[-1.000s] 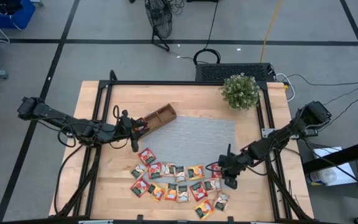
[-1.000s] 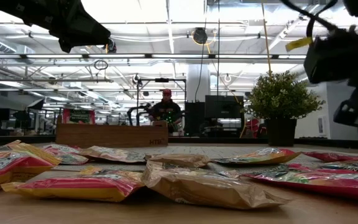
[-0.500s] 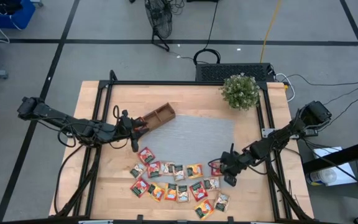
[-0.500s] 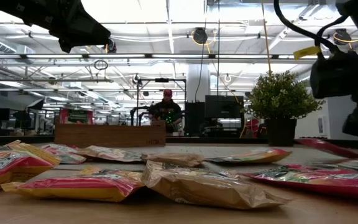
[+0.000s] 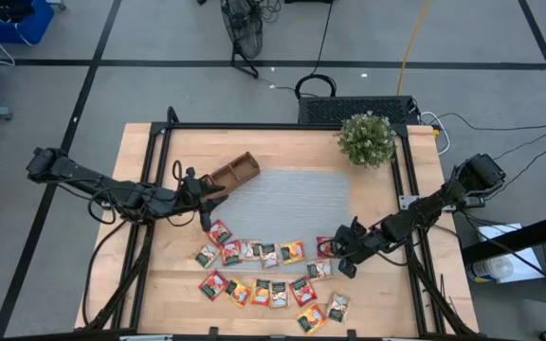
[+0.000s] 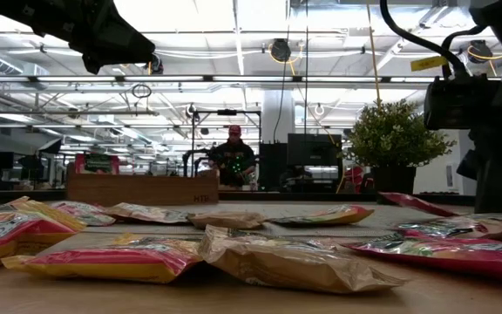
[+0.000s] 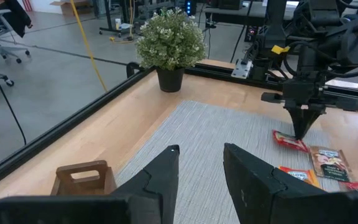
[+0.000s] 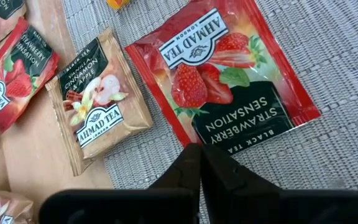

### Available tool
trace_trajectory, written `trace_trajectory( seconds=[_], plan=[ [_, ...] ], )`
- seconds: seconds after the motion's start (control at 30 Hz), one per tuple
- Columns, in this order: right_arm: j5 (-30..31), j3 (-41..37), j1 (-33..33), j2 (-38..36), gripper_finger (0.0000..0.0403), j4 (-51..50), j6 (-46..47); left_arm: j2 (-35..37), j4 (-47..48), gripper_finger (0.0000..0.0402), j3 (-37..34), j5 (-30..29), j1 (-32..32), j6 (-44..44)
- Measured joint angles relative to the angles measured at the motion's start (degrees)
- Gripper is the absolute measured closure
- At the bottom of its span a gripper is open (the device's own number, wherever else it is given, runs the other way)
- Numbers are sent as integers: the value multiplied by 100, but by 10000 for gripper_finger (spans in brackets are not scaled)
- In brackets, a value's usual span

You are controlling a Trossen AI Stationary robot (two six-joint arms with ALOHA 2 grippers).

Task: Pick & Place Tea
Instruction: Adjust the red tea bag on the table, then put the red tea bag into the left section of the wooden organizer

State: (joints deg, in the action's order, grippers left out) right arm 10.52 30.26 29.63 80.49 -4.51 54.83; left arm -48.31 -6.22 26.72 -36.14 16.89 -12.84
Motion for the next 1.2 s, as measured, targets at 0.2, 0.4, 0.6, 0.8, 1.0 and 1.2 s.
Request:
trace_trajectory(
  seconds=[0.2,0.4,0.6,0.8,1.0,1.2],
  plan=[
    [-430,0,0,-7,403,26,144,1,0,270,0,0,1,0],
    [-921,0,7,-9,403,20,173,0,0,270,0,0,2,0],
    [-843,1,7,-17,403,19,-96,0,0,270,0,0,0,0],
    [-439,-22,7,-52,403,512,-942,0,0,270,0,0,1,0],
    [235,-11,9,-63,403,785,-1739,0,0,270,0,0,0,0],
    [1203,-11,10,-63,403,1083,-2861,0,0,270,0,0,1,0]
  ],
)
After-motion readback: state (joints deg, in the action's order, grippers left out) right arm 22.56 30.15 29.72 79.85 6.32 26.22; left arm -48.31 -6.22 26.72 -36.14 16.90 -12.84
